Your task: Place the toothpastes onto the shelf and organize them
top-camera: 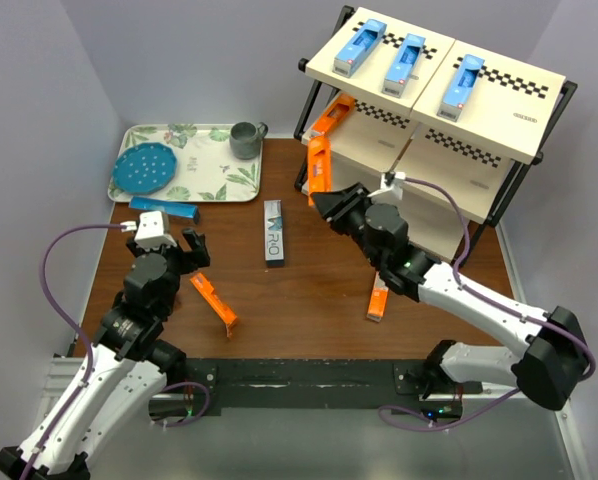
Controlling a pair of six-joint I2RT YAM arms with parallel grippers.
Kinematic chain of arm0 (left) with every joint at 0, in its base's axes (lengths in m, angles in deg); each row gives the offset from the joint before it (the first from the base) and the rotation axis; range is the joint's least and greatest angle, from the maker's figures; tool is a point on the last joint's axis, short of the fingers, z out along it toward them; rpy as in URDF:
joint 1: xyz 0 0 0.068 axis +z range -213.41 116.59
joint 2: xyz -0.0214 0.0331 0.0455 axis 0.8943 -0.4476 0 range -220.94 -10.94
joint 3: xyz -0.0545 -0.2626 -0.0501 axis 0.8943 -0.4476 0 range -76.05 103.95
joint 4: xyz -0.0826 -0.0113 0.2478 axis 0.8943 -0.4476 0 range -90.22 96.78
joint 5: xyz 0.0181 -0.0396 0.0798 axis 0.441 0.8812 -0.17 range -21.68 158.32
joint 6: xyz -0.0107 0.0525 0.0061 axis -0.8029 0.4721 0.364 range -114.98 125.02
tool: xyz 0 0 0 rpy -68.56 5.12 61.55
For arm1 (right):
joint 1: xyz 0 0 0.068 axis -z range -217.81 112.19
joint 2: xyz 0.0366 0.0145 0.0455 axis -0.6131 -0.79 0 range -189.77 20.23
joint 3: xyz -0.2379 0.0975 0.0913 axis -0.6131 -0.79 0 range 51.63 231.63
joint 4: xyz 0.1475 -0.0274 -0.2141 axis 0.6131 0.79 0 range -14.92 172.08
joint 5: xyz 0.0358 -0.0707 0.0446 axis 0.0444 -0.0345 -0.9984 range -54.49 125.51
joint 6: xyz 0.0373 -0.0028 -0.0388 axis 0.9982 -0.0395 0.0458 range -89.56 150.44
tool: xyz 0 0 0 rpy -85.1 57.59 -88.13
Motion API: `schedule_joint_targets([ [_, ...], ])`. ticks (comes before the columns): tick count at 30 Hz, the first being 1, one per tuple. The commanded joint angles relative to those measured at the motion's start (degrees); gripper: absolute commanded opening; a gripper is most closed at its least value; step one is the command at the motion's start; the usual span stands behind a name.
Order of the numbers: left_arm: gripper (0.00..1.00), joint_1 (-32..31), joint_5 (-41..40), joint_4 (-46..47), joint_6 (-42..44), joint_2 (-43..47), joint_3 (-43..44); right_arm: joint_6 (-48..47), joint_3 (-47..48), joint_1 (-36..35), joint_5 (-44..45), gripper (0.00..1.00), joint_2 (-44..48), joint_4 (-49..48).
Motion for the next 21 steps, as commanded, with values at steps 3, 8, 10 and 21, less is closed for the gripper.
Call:
schedule_joint_targets([
  [3, 0.87, -0.17, 1.50, 3.38, 0.61, -0.09, -0.63, 8.66, 1.12, 4.97, 12.46, 0.12, 2.02, -0.59],
  [8, 0.87, -0.17, 1.86, 3.56, 0.61, 0.44, -0.80, 12.98, 2.88, 9.45, 13.96, 0.15, 0.35, -0.50],
  [10, 0.87, -0.17, 2.12, 3.73, 0.61, 0.62, -0.89, 16.31, 4.19, 12.08, 13.70, 0.16, -1.48, -0.77],
  [21, 0.87, -0.17, 2.38, 3.91, 0.52, 1.58, -0.98, 30.64, 9.30, 18.25, 9.31, 0.23, -8.52, 0.73],
])
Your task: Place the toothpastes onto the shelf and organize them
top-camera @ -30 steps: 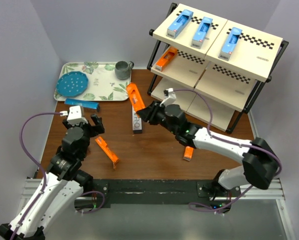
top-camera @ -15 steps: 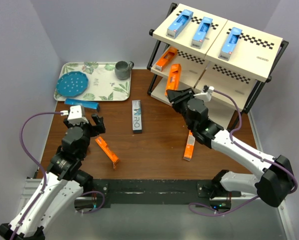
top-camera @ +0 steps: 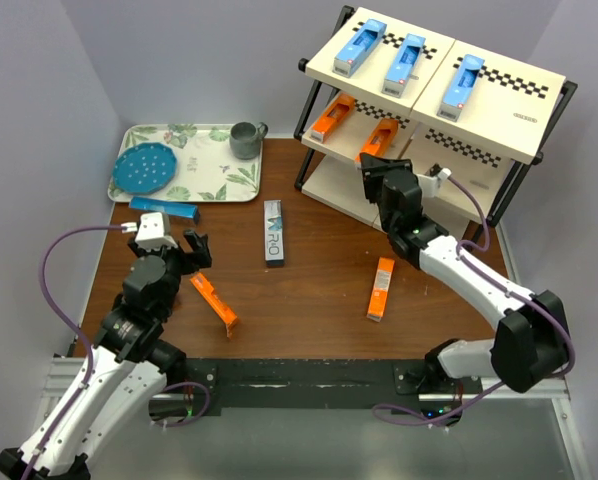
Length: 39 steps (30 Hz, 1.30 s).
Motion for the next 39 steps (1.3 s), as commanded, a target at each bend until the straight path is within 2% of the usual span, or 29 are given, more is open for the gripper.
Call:
schedule_joint_targets([
  [1, 0.87, -0.17, 0.22, 2.34, 0.52, 0.75, -0.11, 9.01, 3.59, 1.79, -0.75, 0.23, -1.92, -2.29],
  [8, 0.87, -0.17, 0.22, 2.42, 0.52, 1.10, -0.11, 14.28, 6.05, 3.37, -2.95, 0.32, -5.88, -2.99],
  [24, 0.87, -0.09, 0.04, 2.25, 0.26, 1.02, -0.02, 15.26, 4.47, 3.90, -7.95, 0.88, -4.48, -1.07],
  [30, 0.87, -0.17, 0.40, 2.34, 0.26, 0.93, -0.02, 14.65, 2.89, 3.99, -9.54, 0.98, -2.72, 1.13],
  [33, 0.87, -0.17, 0.48, 2.34, 0.26, 1.02, -0.02, 11.58, 2.89, 3.90, -11.64, 0.98, -2.10, 4.55],
  [36, 0.87, -0.17, 0.57, 2.34, 0.17, 1.02, -0.02, 5.52, 3.68, 3.90, -15.33, 0.99, -1.05, 9.74],
  [37, 0.87, -0.17, 0.57, 2.25, 0.17, 1.02, -0.02, 0.98, 3.68, 3.81, -17.43, 0.99, -0.26, 10.53],
  [39, 0.87, -0.17, 0.48, 2.34, 0.17, 1.10, -0.11, -4.05, 4.55, 2.16, -16.58, 0.98, 0.79, 15.09],
])
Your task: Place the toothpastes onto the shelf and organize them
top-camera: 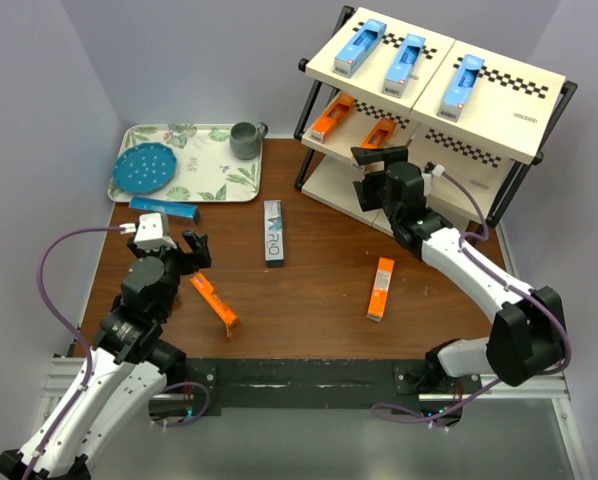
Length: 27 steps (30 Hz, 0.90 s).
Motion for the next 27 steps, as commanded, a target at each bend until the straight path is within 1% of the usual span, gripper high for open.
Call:
schedule_joint_targets([
  [1, 0.87, -0.17, 0.33, 2.31, 0.17, 0.36, -0.06, -17.12, 1.81, -2.49, -0.65, 0.98, 4.18, 9.68],
  [3, 0.87, -0.17, 0.33, 2.23, 0.17, 0.36, -0.06, -22.43, 2.51, -5.64, 2.17, 0.98, 5.24, 12.94],
  [4, 0.87, -0.17, 0.42, 2.23, 0.08, 0.28, 0.03, -28.28, 2.60, -6.88, 3.67, 0.98, 5.68, 13.13],
  [5, 0.87, -0.17, 0.51, 2.40, 0.08, 0.27, 0.03, -31.04, 2.77, -8.28, 7.16, 0.98, 6.21, 13.74],
  [6, 0.87, -0.17, 0.59, 2.32, 0.08, 0.19, -0.06, -33.68, 2.95, -10.82, 8.59, 0.98, 6.39, 13.92],
  [7, 0.87, -0.17, 0.68, 2.49, 0.08, 0.27, -0.06, -39.27, 2.87, -12.06, 9.82, 0.98, 6.48, 13.66],
  [9, 0.87, -0.17, 0.94, 2.49, 0.08, 0.19, 0.03, -44.66, 2.25, -15.48, 12.81, 0.97, 6.56, 12.26],
  [10, 0.87, -0.17, 0.95, 2.49, 0.08, 0.19, -0.15, -51.39, 1.81, -16.46, 13.00, 0.97, 6.48, 10.94],
  [11, 0.87, -0.17, 1.03, 2.40, 0.08, 0.27, -0.15, -54.76, 1.64, -17.34, 13.00, 0.96, 6.30, 9.02],
  [12, 0.87, -0.17, 1.03, 2.49, 0.08, 0.45, -0.15, -61.93, 1.89, -18.92, 12.39, 0.95, 5.69, 8.30],
  [14, 0.87, -0.17, 1.21, 2.40, -0.01, 0.62, -0.15, -69.44, 3.29, -20.07, 11.42, 0.95, 4.72, 8.38],
  [15, 0.86, -0.17, 1.30, 2.49, -0.01, 0.71, -0.06, -76.09, 5.91, -20.60, 10.28, 0.95, 3.33, 9.25],
  [17, 0.87, -0.17, 1.47, 2.58, -0.01, 0.89, -0.06, -82.27, 9.18, -20.69, 9.40, 0.95, 1.74, 13.27],
  [18, 0.87, -0.17, 1.56, 2.58, -0.01, 1.15, -0.15, -88.31, 12.76, -20.69, 9.22, 0.95, 0.34, 14.78],
  [20, 0.87, -0.17, 1.74, 2.58, -0.01, 1.50, -0.15, -93.88, 16.38, -20.69, 9.48, 0.95, -1.51, 19.60],
  [21, 0.87, -0.17, 1.82, 2.58, -0.09, 1.59, -0.24, -97.65, 20.40, -20.60, 9.48, 0.95, -2.57, 21.72],
  [22, 0.87, -0.17, 1.82, 2.66, -0.09, 1.77, -0.24, -99.25, 22.62, -20.60, 10.79, 0.95, -4.84, 23.74],
  [23, 0.87, -0.17, 2.00, 2.67, -0.09, 1.94, -0.24, -100.66, 24.64, -20.60, 11.24, 0.95, -5.99, 27.94],
  [24, 0.87, -0.17, 2.09, 2.67, -0.09, 1.94, -0.24, -102.24, 29.45, -20.43, 11.15, 0.95, -7.48, 30.68],
  [26, 0.87, -0.17, 2.26, 2.66, -0.09, 2.12, -0.15, -103.39, 33.87, -20.08, 11.06, 0.95, -10.83, 37.87],
  [27, 0.87, -0.17, 2.26, 2.67, -0.09, 2.21, -0.24, -104.27, 37.20, -19.64, 11.41, 0.95, -11.62, 39.83],
])
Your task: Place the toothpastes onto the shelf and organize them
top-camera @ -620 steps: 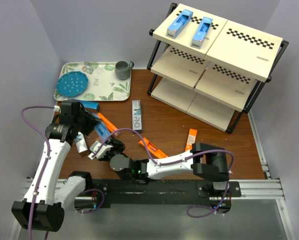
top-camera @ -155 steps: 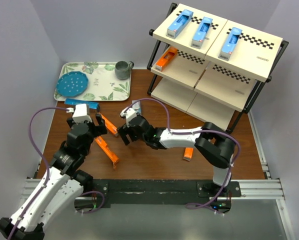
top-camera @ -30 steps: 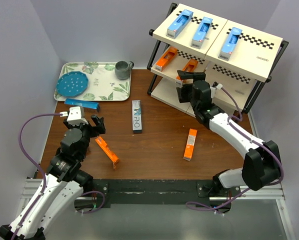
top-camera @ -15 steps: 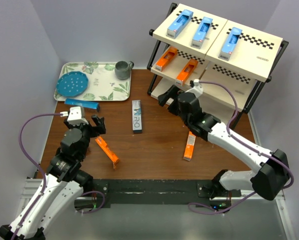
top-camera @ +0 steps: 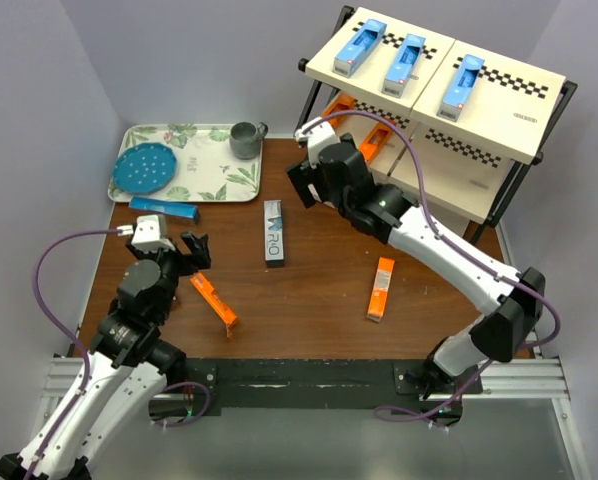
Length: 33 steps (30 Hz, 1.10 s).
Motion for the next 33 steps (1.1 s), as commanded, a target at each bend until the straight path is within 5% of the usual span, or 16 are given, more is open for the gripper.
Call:
schedule_joint_targets([
  [1, 0.87, -0.09, 0.82, 2.73, -0.07, 0.39, -0.24, -11.32, 11.58, 1.06, 2.47, 0.95, -4.91, 15.60],
  [17, 0.86, 0.00, 2.58, 3.26, 0.81, -2.68, 0.11, -25.47, 21.17, 7.57, 7.14, 0.79, -11.51, 18.51],
  [33, 0.86, 0.09, 3.11, 3.17, 0.81, -4.35, 0.20, -29.95, 19.42, 9.33, 9.25, 0.68, -14.07, 16.76],
])
